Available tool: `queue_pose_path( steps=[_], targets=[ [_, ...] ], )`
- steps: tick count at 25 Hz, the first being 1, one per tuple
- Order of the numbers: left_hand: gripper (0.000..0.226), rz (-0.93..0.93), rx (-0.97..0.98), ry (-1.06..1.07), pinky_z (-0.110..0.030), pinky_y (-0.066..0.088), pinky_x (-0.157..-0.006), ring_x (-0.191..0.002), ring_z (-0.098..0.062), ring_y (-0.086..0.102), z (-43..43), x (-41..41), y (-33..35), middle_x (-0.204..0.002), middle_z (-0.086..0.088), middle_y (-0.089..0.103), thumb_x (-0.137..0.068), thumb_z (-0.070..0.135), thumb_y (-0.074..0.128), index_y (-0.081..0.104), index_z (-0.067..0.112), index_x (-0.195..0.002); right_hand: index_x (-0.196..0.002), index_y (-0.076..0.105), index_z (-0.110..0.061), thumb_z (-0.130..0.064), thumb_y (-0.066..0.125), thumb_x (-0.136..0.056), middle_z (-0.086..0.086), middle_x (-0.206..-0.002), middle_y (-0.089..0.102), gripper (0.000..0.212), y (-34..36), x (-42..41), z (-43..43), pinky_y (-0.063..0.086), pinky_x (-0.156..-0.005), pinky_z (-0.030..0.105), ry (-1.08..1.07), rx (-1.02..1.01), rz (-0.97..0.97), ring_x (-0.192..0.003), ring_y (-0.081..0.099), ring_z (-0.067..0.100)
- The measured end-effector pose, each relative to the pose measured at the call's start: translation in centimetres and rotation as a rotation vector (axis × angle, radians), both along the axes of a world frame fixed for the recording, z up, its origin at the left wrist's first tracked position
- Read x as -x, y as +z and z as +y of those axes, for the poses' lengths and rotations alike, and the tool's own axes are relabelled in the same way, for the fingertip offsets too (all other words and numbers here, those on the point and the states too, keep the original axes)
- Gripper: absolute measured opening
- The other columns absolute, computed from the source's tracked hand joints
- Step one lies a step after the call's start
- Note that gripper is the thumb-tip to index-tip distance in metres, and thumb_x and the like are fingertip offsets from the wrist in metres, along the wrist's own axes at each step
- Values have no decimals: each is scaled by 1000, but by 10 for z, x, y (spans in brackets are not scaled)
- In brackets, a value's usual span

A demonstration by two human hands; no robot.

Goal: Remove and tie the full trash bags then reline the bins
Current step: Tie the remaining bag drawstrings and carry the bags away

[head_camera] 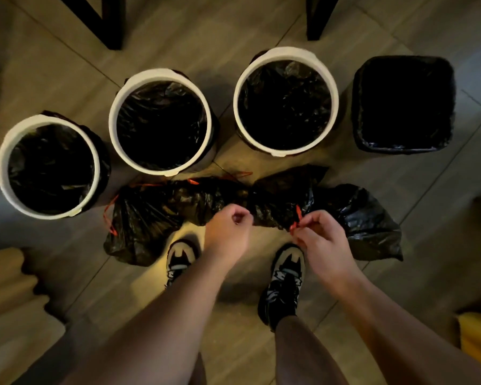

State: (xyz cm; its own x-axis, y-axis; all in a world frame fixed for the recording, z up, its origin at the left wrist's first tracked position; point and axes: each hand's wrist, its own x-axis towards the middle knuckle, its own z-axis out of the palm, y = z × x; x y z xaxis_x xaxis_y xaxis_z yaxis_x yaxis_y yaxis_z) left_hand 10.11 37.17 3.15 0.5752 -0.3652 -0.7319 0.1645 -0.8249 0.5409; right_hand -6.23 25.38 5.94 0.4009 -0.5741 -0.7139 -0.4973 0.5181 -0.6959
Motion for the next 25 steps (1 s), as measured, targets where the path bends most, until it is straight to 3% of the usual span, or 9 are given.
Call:
queue_pose_path(
  steps=[3,6,9,12,14,17,20,23,25],
  targets=[
    [22,-130,-210,-137,-27,54,-75,-97,-17,67,33,-46,-36,-115,4,70,-96,39,64,69,32,-117,-96,69,-31,-8,65,-98,-2,-88,71,23,-4,0,10,53,-69,39,-15,78,4,-77,63,19],
    [50,-262,-296,-345,-37,48,-96,-127,-33,54,48,-94,-85,-141,-10,54,-95,45,60,54,32,-143,-113,69,-35,-8,62,-100,-3,-84,72,31,-14,-8,24,54,-56,30,-71,183,-9,-68,62,17],
    [69,-204,-363,-487,-52,41,-114,-144,-40,37,40,-134,-141,-159,-15,38,-94,61,54,33,42,-157,-116,72,-23,-12,57,-98,13,-69,63,26,-33,-25,35,53,-55,33,-95,198,-107,-59,60,25],
    [82,-59,-425,-564,-59,24,-123,-155,-44,17,27,-144,-186,-172,-15,18,-90,77,46,13,53,-160,-109,74,-13,-1,50,-103,19,-60,54,27,-56,-36,41,46,-53,41,-76,153,-114,-51,52,33],
    [79,-53,-468,-654,-62,17,-124,-156,-44,15,23,-135,-208,-172,-14,17,-89,80,43,12,57,-158,-106,73,-11,3,47,-105,12,-57,55,30,-73,-45,41,43,-53,43,-87,124,-48,-47,49,29],
    [49,-197,-469,-692,-62,25,-116,-141,-36,41,20,-119,-219,-150,-10,54,-96,58,52,50,46,-143,-99,77,-12,0,47,-105,8,-64,64,32,-95,-59,40,47,-49,36,-72,41,62,-49,54,22],
    [28,-352,-154,-579,-47,39,-111,-123,-28,57,29,-105,-213,-124,-2,70,-94,27,60,72,34,-118,-87,78,-15,-1,45,-103,7,-82,73,39,-113,-71,39,48,-46,33,-44,-24,156,-54,61,21],
    [22,-375,112,-452,-22,40,-85,-105,-18,63,49,-97,-190,-109,0,71,-88,10,65,75,22,-104,-83,77,-16,-1,48,-101,18,-95,73,37,-130,-88,40,37,-45,32,-20,-79,242,-56,59,29],
    [17,-418,213,-370,-21,38,-73,-86,-14,58,62,-94,-174,-92,2,66,-82,2,67,70,17,-90,-90,77,-15,-6,55,-100,17,-99,75,26,-140,-100,41,30,-43,27,-55,-131,285,-49,58,23]
  ],
)
